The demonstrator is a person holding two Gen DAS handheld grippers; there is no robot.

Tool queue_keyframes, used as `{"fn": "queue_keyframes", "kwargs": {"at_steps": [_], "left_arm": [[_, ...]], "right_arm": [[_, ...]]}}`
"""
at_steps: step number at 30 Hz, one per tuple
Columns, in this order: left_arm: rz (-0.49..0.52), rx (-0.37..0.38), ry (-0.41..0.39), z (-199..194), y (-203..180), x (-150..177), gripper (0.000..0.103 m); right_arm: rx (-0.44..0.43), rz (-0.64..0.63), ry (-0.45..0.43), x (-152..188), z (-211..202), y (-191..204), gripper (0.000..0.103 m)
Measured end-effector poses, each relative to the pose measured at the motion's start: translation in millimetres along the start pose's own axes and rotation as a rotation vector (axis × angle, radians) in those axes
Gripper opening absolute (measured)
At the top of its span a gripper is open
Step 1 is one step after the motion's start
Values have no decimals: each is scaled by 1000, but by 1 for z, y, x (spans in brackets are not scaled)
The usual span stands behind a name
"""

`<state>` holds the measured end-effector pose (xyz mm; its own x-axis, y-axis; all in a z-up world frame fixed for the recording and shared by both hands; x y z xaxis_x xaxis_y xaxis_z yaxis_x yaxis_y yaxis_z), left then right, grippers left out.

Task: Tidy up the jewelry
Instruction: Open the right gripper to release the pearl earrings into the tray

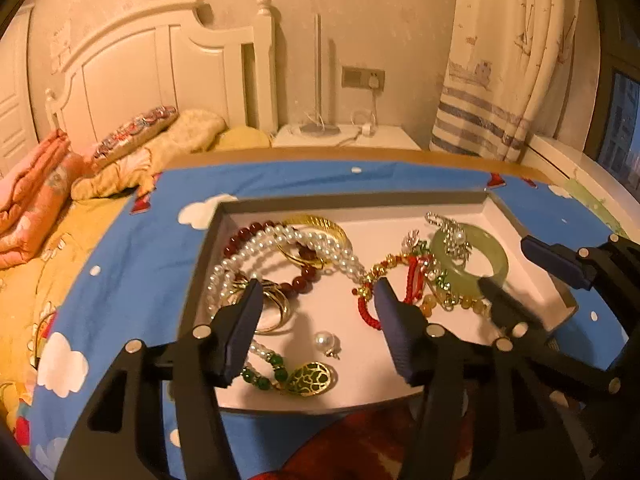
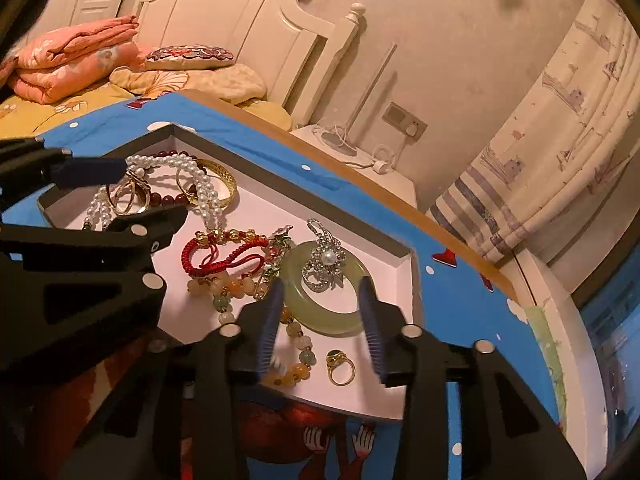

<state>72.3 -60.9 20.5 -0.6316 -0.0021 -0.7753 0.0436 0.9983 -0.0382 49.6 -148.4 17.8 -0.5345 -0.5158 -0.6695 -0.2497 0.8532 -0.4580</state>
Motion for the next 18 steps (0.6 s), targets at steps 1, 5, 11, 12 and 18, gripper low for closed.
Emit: {"fn": "queue_keyframes", "kwargs": {"at_steps": [1, 5, 11, 12, 18], "left_arm": [[-2, -10, -1, -3, 0, -1, 58], [-6, -54, -37, -21, -1, -3, 63], [15, -120, -88, -48, -3, -8, 66], [15, -131, -93, -52, -2, -9, 68], [-19, -188, -143, -87, 3, -14, 87]], "right_arm": [[-2, 1, -2, 0, -1, 0, 39], [-14, 22, -16, 0, -10, -1, 43], [-14, 39, -56, -5, -25, -4, 53], [-14, 41, -62, -5, -28, -4, 54], [-47, 76, -121, -8, -59, -9, 71]]}}
Point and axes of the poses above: each gripper's, at about its wrist camera, not at the fingertips, and z roughly the way its jaws point, y to its left, x to its underside, the point moved 5 cm from there along z, roughly the way its jaws point, and after that the axes turned 3 degrees about -z, right-handed, at the moved point
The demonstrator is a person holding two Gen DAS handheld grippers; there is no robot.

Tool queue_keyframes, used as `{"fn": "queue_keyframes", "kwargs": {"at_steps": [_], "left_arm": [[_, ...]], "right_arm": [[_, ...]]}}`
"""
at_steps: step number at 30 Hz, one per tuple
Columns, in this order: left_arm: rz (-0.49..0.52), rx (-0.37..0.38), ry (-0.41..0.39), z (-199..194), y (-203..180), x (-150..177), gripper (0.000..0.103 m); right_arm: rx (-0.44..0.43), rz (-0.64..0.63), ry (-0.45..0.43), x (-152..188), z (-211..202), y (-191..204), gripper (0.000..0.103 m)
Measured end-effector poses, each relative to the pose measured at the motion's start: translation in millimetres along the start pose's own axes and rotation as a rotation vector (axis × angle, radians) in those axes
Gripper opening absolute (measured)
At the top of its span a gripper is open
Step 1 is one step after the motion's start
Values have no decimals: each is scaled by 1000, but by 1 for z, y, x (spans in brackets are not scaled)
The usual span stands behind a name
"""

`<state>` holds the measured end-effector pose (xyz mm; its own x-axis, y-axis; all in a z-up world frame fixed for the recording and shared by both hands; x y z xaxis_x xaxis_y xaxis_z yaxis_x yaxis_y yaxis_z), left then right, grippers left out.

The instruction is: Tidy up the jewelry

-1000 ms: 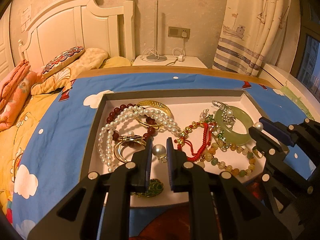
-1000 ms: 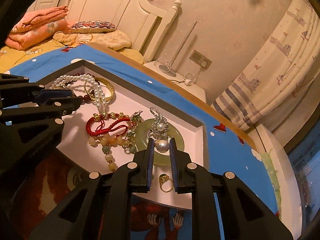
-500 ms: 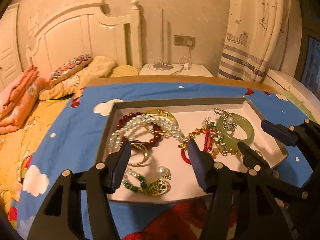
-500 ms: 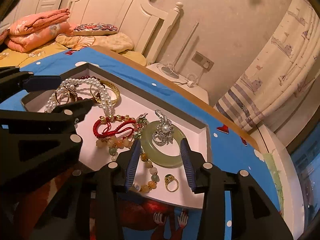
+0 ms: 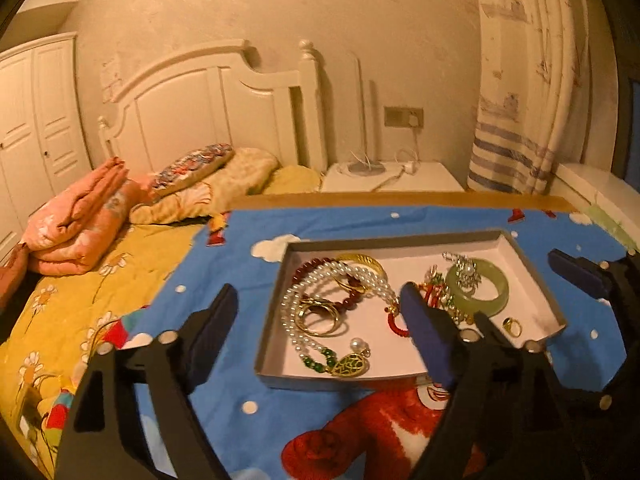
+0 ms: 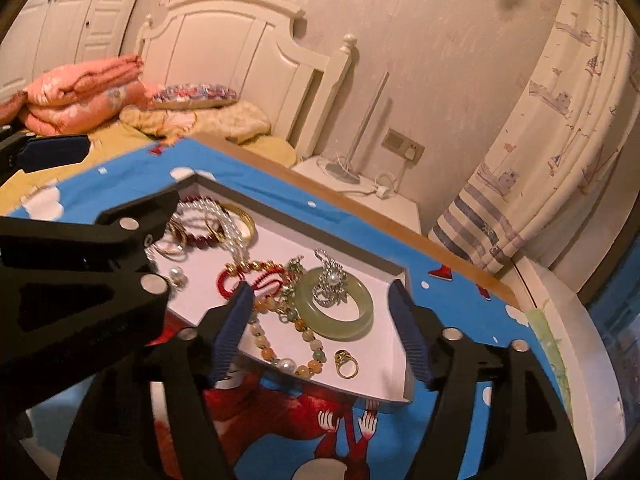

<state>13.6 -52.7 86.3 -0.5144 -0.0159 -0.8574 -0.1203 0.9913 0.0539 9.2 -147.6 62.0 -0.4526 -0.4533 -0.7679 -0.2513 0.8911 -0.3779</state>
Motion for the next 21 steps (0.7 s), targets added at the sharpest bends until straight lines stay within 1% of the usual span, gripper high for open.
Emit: {"fn": "queue_keyframes", "kwargs": {"at_steps": [1, 2, 5, 7, 10, 12, 15, 17, 19, 21], "left_arm": [[-7, -3, -13, -7, 1, -2, 90], [-12, -3, -23, -13, 2, -4, 92], [-31, 7, -49, -33, 0, -11, 97], [-48, 17, -64, -48, -3, -20, 100], [-48, 44, -90, -68, -16, -39, 100], [-27, 75, -122, -87, -33, -56, 100], [-19, 128, -162, -110, -56, -72, 100], [-17, 174, -181, -127, -75, -82, 100], [-15, 196, -204, -141, -91, -90, 100], [-16, 221, -253, -167, -108, -105, 100]], "right_arm": [[-6, 5, -6, -2, -4, 0, 75], [-16, 14, -16, -4, -11, -3, 78], [-50, 43, -22, -8, -23, -11, 83], [-56, 79, -34, -13, -37, -24, 86], [-46, 149, -58, -23, -59, -54, 86], [5, 185, -72, -30, -74, -78, 86], [85, 219, -86, -32, -95, -111, 86], [166, 227, -99, -29, -115, -134, 86], [232, 233, -119, -28, -134, -154, 86], [295, 268, -154, -28, -159, -181, 86]]}}
Point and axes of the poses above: each gripper's, at about its wrist camera, not at the fingertips, and z roughly the way its jaws point, y to its left, x to its underside, the point moved 5 cm from there along z, roughly the way its jaws point, and after that the axes turned 3 degrees about -z, right-handed, at the moved point
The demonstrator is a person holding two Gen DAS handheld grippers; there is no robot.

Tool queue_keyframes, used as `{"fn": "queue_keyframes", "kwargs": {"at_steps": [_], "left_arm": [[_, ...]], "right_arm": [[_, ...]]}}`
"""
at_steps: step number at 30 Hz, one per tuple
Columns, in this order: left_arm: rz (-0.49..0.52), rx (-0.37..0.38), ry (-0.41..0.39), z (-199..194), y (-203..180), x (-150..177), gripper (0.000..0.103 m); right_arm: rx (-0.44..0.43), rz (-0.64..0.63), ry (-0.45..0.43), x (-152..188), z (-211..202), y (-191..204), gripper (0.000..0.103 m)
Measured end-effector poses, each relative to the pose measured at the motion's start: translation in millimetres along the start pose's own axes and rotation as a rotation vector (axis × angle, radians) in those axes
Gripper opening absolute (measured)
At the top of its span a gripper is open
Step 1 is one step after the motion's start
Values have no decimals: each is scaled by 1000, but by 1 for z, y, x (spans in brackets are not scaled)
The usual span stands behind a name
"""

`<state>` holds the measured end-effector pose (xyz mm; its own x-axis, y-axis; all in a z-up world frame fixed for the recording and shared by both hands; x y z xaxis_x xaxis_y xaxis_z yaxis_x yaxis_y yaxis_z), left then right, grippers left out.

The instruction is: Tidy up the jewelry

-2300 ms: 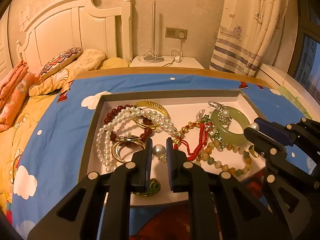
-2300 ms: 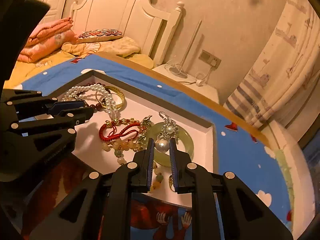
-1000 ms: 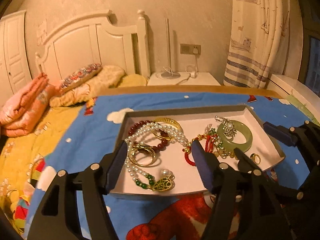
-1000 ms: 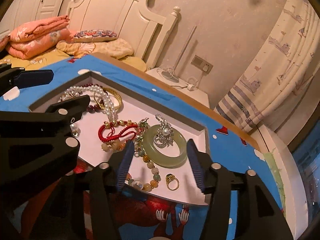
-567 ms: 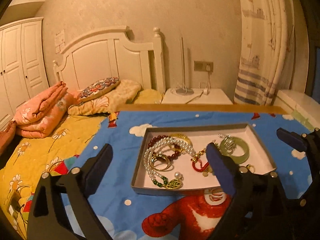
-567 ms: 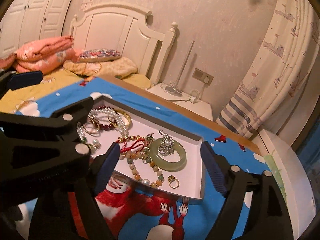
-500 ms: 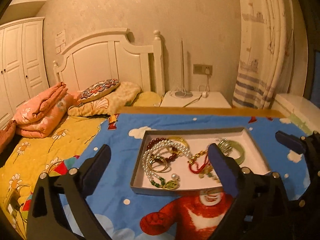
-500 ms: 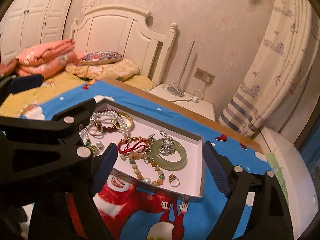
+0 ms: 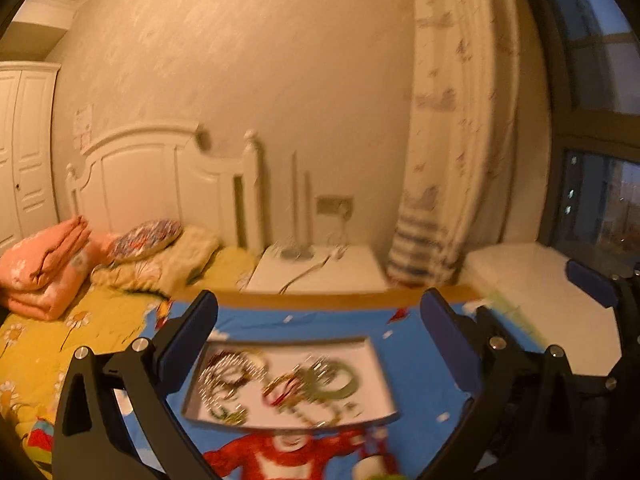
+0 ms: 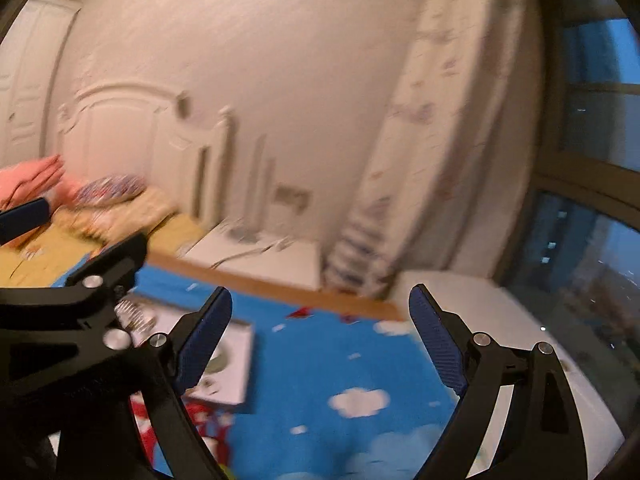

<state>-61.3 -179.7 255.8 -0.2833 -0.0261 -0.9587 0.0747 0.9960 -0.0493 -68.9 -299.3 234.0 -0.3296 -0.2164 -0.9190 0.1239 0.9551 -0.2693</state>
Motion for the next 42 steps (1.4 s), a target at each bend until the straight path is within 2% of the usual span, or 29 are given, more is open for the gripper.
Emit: {"fn": "queue_keyframes", "kwargs": {"at_steps": [6, 8, 9, 10, 11, 12, 16, 18, 20, 23, 26, 29, 32, 37, 42], "left_arm": [[-22, 31, -128, -51, -27, -34, 100], [-31, 37, -158, -65, -26, -33, 101], [-41, 48, -161, -71, -22, -31, 101], [-45, 49, -157, -75, -18, -28, 101], [-42, 38, -147, -78, -13, -23, 101], [-32, 18, -135, -81, -7, -17, 101], [-26, -83, -43, -78, 32, 16, 101], [-38, -147, 3, -71, 53, 32, 101], [-43, -174, 54, -60, 72, 48, 101], [-56, -133, 97, -38, 93, 69, 101], [-72, -136, 99, -8, 111, 90, 101], [-77, -152, 147, 25, 127, 112, 101], [-86, -168, 158, 45, 140, 129, 100], [-90, -167, 189, 69, 153, 151, 100], [-96, -171, 210, 84, 160, 163, 101]], "right_arm": [[70, 124, -105, -16, -47, -66, 86], [45, 143, -132, -14, -58, -72, 88], [-1, 158, -135, -11, -61, -71, 88], [-45, 166, -132, -6, -62, -67, 88], [-95, 165, -123, 0, -63, -61, 95], [-106, 161, -114, 4, -63, -56, 99], [-188, 144, -23, 21, -45, -18, 98], [-218, 134, 28, 31, -32, 5, 98], [-248, 120, 69, 41, -19, 31, 98], [-258, 130, 69, 50, -9, 57, 98], [-252, 168, 67, 60, 11, 79, 98], [-261, 160, 117, 74, 35, 103, 98], [-268, 138, 170, 89, 57, 123, 98], [-281, 127, 236, 110, 77, 141, 98], [-274, 111, 251, 117, 84, 146, 98]]}}
Point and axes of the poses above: each gripper's, at about its wrist camera, not at the fingertips, and z roughly the way its jaws point, y to its left, x to its underside, the point moved 5 cm from there along z, roughly the way its jaws point, and after that the axes turned 3 degrees about -z, right-handed, at the moved point
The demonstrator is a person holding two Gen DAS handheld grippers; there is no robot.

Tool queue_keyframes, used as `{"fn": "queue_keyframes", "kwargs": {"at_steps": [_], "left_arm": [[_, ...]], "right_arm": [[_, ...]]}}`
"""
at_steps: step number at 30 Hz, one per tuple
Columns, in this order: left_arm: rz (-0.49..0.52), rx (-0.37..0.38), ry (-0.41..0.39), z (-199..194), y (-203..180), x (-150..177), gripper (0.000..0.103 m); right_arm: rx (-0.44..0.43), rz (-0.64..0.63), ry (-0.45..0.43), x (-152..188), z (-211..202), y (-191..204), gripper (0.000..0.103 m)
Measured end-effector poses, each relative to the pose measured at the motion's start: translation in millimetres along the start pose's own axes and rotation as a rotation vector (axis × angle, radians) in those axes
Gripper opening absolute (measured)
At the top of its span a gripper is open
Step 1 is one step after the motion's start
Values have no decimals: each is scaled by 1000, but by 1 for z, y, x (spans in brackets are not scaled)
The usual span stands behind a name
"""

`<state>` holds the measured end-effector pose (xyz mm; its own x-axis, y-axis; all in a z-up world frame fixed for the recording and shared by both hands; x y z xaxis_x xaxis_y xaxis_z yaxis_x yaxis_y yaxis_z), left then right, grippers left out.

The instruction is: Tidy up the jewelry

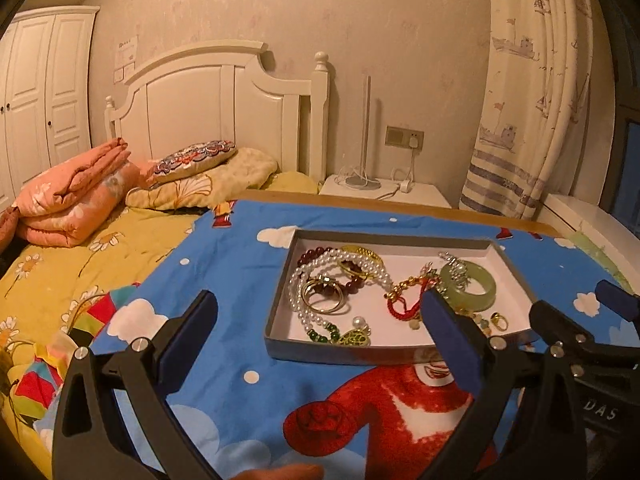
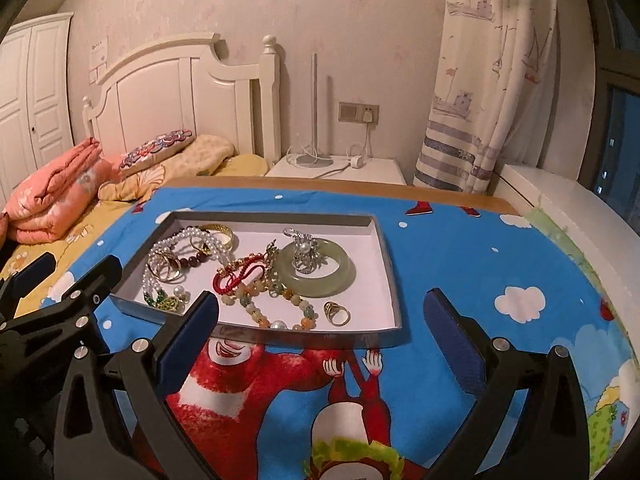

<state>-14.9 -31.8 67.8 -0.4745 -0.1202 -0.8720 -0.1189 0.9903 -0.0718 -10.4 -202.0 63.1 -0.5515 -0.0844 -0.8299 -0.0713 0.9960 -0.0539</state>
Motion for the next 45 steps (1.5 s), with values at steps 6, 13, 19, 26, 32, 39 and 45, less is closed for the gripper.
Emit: {"fn": "queue_keyframes", "kwargs": {"at_steps": [6, 13, 19, 26, 32, 39, 45], "left_arm": [[-8, -11, 19, 13, 6, 6, 101], [-7, -24, 18, 16, 10, 6, 101], [10, -27, 22, 17, 10, 7, 101], [16, -31, 26, 18, 9, 9, 101], [22, -28, 22, 17, 7, 10, 101], [24, -57, 4, 11, 8, 10, 101], [50, -79, 52, -10, -3, -1, 100]], "right_arm": [[-4, 2, 15, 5, 5, 0, 98], [-15, -3, 14, 5, 5, 5, 98], [-17, -3, 22, 7, 5, 6, 98], [-20, -3, 23, 7, 6, 5, 98], [-20, -4, 24, 8, 5, 5, 98], [-17, -2, 14, 9, 1, 4, 98], [-1, 11, -31, 4, -24, -8, 98]]}}
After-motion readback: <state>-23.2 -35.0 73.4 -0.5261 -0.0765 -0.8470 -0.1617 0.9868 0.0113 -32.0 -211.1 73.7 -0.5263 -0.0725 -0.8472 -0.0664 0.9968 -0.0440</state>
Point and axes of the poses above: each gripper's, at about its wrist camera, not at the fingertips, and z roughly the way its jaws point, y to its left, x to its underside, the point moved 5 cm from there along z, roughly the way its jaws point, and after that the axes turned 3 degrees about -z, right-handed, at the moved point
